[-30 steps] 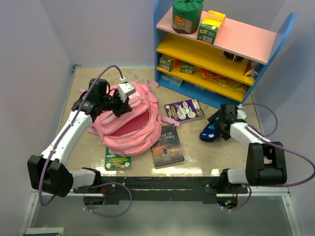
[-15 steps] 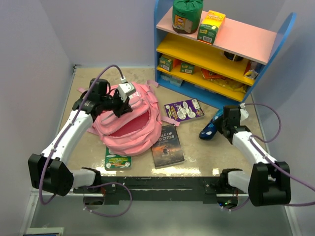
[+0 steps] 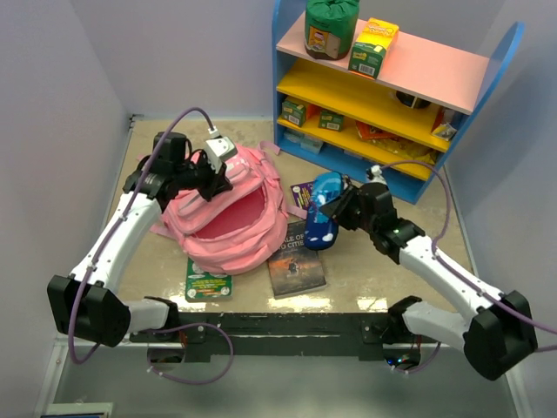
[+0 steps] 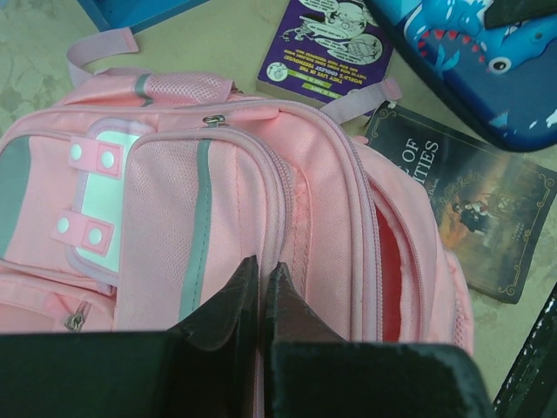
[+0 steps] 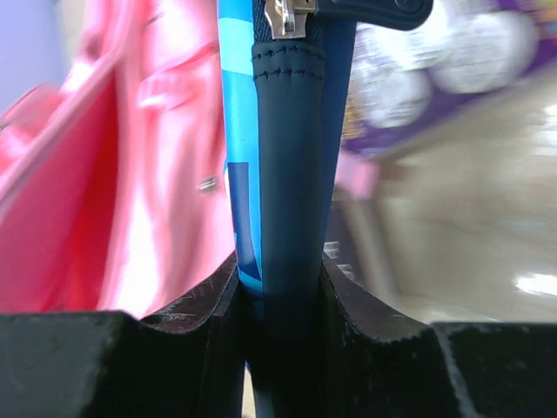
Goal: Pack the student bag
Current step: Place the stationery in the student bag.
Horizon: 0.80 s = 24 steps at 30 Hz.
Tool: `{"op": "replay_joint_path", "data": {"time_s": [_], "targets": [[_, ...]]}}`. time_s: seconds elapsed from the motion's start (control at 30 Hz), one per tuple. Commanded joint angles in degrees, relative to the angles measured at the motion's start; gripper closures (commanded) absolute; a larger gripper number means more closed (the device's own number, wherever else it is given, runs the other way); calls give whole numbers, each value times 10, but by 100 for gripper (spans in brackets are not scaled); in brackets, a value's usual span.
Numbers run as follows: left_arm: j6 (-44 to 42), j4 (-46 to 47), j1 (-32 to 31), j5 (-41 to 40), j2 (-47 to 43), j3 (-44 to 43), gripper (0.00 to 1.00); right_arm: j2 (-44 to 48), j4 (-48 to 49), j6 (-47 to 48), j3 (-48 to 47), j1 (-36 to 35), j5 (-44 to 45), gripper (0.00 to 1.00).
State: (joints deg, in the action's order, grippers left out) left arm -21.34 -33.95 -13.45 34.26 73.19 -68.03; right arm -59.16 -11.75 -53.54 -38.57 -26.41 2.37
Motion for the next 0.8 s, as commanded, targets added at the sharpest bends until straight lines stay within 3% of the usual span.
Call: {"op": "replay_joint_path", "data": {"time_s": [0.0, 0.13, 0.37, 0.77], "targets": [[22, 60, 4, 30, -32, -34, 100, -46, 151, -25, -53, -57, -97, 81], [23, 50, 4, 45, -32, -19, 100, -105, 233, -15, -98, -108, -132, 81], [23, 87, 4, 57, -52, 19, 100, -207, 335, -69, -98, -165, -228, 76], [32, 98, 4, 97, -60, 9, 100, -320, 442, -148, -57, -194, -316, 75]]}}
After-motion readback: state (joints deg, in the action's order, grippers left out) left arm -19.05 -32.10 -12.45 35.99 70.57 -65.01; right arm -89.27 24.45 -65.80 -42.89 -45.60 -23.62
